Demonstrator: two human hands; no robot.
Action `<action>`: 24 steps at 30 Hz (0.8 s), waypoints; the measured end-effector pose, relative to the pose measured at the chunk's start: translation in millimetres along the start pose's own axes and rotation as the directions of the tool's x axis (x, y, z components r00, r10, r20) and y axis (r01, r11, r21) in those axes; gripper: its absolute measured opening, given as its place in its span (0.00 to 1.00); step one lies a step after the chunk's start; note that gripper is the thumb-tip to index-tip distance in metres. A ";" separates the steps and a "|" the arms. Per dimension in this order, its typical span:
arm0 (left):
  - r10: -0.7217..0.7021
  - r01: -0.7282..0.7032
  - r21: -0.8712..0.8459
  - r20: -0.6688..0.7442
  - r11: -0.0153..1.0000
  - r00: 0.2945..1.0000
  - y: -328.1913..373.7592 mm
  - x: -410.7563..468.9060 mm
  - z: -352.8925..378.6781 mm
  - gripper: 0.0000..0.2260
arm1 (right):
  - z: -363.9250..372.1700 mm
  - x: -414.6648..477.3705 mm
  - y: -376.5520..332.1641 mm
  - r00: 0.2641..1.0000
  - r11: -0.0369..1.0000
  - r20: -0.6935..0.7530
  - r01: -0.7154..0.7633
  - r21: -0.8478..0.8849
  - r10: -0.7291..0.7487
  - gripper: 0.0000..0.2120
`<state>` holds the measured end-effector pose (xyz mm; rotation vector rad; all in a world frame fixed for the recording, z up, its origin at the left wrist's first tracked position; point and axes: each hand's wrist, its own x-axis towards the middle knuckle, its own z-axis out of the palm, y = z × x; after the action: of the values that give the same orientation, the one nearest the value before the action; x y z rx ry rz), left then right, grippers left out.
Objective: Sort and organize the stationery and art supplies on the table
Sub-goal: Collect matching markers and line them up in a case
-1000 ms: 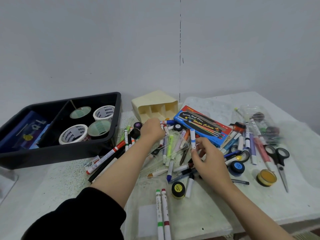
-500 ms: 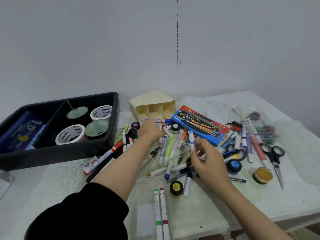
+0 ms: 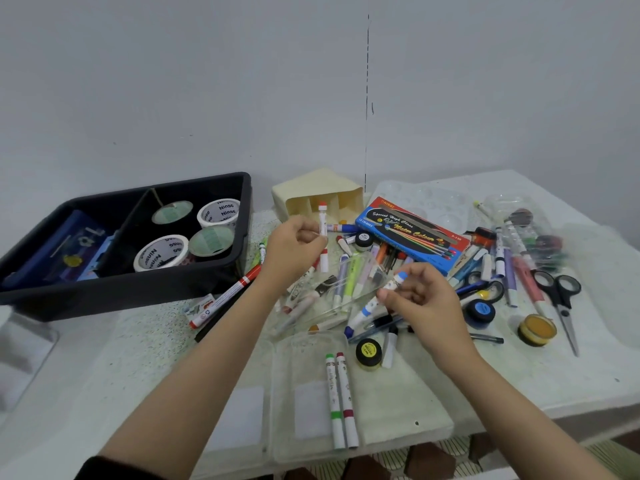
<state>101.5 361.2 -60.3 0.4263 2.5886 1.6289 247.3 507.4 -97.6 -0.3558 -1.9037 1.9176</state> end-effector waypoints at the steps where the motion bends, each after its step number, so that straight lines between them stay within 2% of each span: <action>1: 0.001 0.000 -0.037 0.026 0.999 1.000 0.0 -10.9 -6.5 0.12 | 1.9 -2.4 -0.7 1.000 0.999 0.001 -0.013 0.048 0.013 0.14; 5: -0.008 0.023 -0.123 0.122 0.992 0.992 -6.7 -52.4 -29.4 0.27 | 10.6 -17.7 -5.7 0.993 0.998 0.118 -0.025 0.063 0.017 0.16; 9: -0.085 0.120 -0.167 0.200 0.979 0.976 -17.1 -86.8 -43.7 0.26 | 25.7 -36.7 -5.9 0.955 0.996 0.292 -0.034 -0.085 0.058 0.15; 12: -0.108 0.157 -0.169 0.271 0.973 0.957 -26.8 -110.1 -48.4 0.25 | 38.6 -50.9 -2.2 0.935 0.978 0.341 -0.024 -0.206 0.095 0.15; 15: -0.114 0.153 -0.100 0.321 0.983 0.940 -36.1 -128.0 -49.8 0.25 | 47.5 -61.0 2.6 0.924 0.953 0.367 0.010 -0.303 0.107 0.15; 17: -0.122 0.144 -0.042 0.338 0.989 0.933 -40.7 -135.2 -50.0 0.25 | 50.4 -64.0 6.7 0.915 0.896 0.389 0.078 -0.436 0.109 0.15; 19: -0.143 0.149 0.008 0.347 0.989 0.927 -44.8 -139.3 -49.9 0.25 | 52.6 -65.5 8.9 0.899 0.795 0.429 0.194 -0.575 0.091 0.17; 21: -0.162 0.155 0.047 0.351 0.987 0.922 -48.6 -141.8 -49.3 0.25 | 53.9 -65.8 8.0 0.883 0.672 0.466 0.307 -0.674 0.064 0.21; 24: -0.167 0.145 0.090 0.334 0.985 0.927 -53.1 -144.5 -47.7 0.24 | 53.2 -67.8 8.5 0.843 0.534 0.533 0.421 -0.734 0.068 0.31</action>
<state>220.5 260.4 -101.1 0.4474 2.3517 1.2932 281.8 429.2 -111.5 0.1448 -3.0107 0.8288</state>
